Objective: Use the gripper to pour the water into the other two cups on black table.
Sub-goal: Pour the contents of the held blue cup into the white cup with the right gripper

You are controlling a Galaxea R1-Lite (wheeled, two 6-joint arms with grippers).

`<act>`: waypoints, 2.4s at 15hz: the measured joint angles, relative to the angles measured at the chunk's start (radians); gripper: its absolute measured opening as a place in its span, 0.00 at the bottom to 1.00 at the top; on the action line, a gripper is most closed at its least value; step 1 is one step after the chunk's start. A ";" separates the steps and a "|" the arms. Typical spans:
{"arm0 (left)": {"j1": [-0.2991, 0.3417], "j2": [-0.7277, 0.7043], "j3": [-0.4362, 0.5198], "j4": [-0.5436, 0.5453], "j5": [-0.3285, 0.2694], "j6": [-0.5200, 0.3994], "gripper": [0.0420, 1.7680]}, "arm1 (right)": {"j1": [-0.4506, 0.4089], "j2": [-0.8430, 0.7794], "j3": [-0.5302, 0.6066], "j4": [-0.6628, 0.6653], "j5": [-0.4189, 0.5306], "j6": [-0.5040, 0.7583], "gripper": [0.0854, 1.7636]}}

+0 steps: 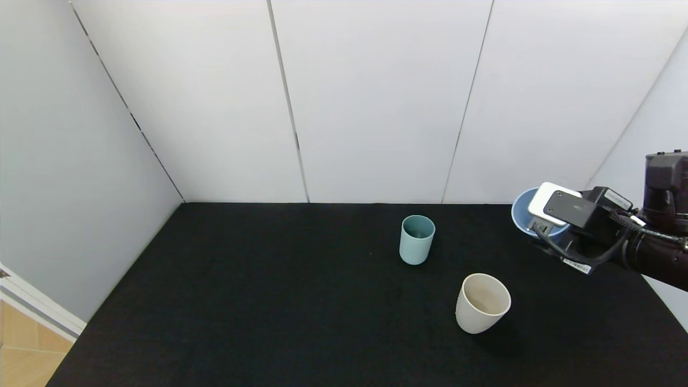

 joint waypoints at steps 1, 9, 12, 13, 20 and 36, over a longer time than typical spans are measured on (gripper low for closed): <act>0.000 0.000 0.000 0.000 0.000 -0.001 0.97 | -0.005 0.000 0.009 0.000 -0.001 -0.027 0.70; 0.000 0.000 0.000 0.000 0.000 0.000 0.97 | -0.010 0.032 0.038 -0.008 -0.005 -0.275 0.70; 0.000 0.000 0.000 0.000 0.000 0.000 0.97 | 0.004 0.053 0.036 -0.016 -0.010 -0.339 0.70; 0.000 0.000 0.000 0.000 0.000 0.000 0.97 | 0.010 0.059 0.035 -0.016 -0.028 -0.361 0.70; -0.001 0.000 0.000 0.000 0.000 0.000 0.97 | 0.097 0.103 0.024 -0.016 -0.152 -0.436 0.70; -0.001 0.000 0.000 0.000 0.000 0.000 0.97 | 0.128 0.109 0.026 -0.017 -0.195 -0.654 0.70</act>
